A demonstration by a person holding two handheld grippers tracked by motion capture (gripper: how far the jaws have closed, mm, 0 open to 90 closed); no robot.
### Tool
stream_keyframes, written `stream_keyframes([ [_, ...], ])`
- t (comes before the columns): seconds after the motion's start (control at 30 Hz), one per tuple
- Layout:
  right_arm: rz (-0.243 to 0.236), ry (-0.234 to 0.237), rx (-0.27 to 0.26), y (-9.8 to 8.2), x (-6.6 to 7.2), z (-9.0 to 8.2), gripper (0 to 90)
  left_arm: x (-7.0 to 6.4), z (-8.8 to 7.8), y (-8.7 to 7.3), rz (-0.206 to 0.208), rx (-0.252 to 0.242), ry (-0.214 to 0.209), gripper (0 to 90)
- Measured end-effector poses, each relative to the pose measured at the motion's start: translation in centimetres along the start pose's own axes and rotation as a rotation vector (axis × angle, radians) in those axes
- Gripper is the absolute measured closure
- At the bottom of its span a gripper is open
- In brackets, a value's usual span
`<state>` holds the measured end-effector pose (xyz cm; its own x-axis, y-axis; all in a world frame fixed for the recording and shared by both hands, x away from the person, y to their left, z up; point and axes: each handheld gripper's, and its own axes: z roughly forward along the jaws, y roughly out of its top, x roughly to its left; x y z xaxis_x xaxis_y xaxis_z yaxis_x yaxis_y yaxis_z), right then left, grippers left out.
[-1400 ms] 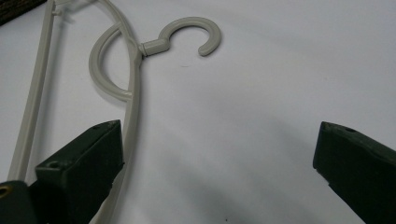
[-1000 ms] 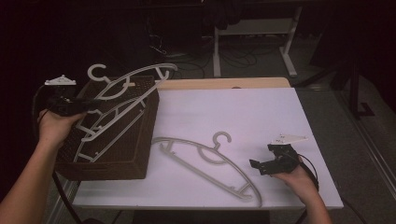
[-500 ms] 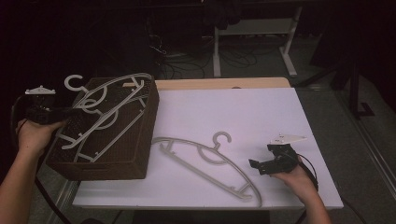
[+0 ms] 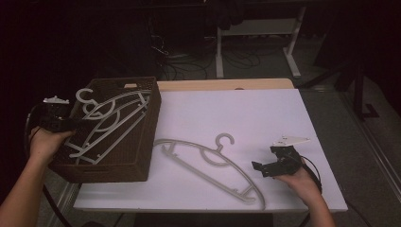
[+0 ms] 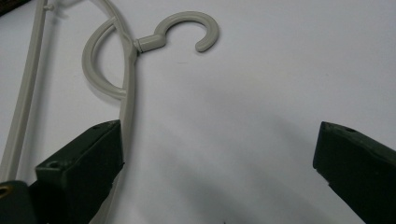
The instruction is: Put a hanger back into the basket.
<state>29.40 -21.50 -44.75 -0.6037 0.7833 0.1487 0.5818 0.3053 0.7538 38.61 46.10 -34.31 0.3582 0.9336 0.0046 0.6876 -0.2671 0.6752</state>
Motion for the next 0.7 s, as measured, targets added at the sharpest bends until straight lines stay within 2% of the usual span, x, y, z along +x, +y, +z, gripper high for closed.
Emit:
stream_keyframes([
  [0.2,-0.004,0.001,-0.001,0.0,0.0,0.0,1.7,-0.4,-0.3,0.3,-0.001,-0.031,-0.037,61.3],
  [0.37,-0.004,0.001,-0.003,0.0,0.0,0.0,1.7,-1.4,-0.6,0.9,-0.005,-0.071,-0.099,54.2],
  [0.47,-0.005,0.001,0.0,0.0,0.0,0.0,1.7,-2.4,-0.8,1.4,0.01,-0.096,-0.149,49.5],
  [0.5,-0.005,0.001,0.0,0.0,0.0,0.0,1.7,-2.4,-0.8,1.4,0.01,-0.096,-0.149,47.9],
  [0.53,-0.004,0.002,-0.001,0.0,0.0,0.0,1.7,-3.3,-1.0,1.8,0.026,-0.114,-0.181,45.9],
  [0.57,-0.004,0.002,-0.002,0.0,0.0,0.0,1.7,-3.3,-1.0,1.8,0.026,-0.114,-0.181,44.1],
  [0.63,-0.005,0.003,-0.002,0.0,0.0,0.0,1.7,-4.9,-1.2,2.5,0.05,-0.143,-0.231,40.9],
  [0.7,-0.008,0.004,-0.002,0.0,0.0,0.0,1.7,-5.9,-1.3,2.9,0.064,-0.155,-0.268,38.0],
])
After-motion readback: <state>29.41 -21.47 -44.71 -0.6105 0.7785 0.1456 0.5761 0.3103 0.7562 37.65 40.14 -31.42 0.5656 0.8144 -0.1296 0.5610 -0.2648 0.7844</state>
